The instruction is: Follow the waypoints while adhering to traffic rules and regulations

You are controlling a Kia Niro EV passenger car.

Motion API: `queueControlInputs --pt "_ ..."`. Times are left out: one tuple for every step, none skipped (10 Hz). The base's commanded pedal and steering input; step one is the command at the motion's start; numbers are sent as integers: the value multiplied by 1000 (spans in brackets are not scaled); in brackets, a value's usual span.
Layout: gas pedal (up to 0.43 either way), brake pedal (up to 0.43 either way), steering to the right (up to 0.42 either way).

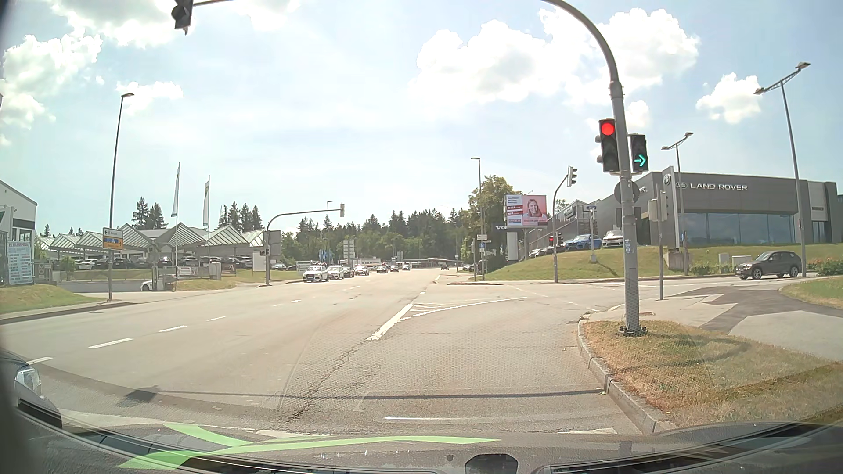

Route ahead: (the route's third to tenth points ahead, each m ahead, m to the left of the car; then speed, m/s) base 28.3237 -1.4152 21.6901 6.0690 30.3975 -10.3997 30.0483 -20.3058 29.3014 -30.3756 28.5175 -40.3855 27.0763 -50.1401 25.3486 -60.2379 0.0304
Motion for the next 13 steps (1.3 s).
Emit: queueControlInputs --pt "0 0 -3" --pt "0 0 -3" --pt "0 0 -3" --pt "0 0 -4" --pt "28 0 -6" --pt "169 0 -8" --pt "189 0 -9" --pt "228 0 -9" --pt "228 0 -11" --pt "228 0 -11" --pt "228 0 -12" --pt "228 0 -12" --pt "228 0 -12"
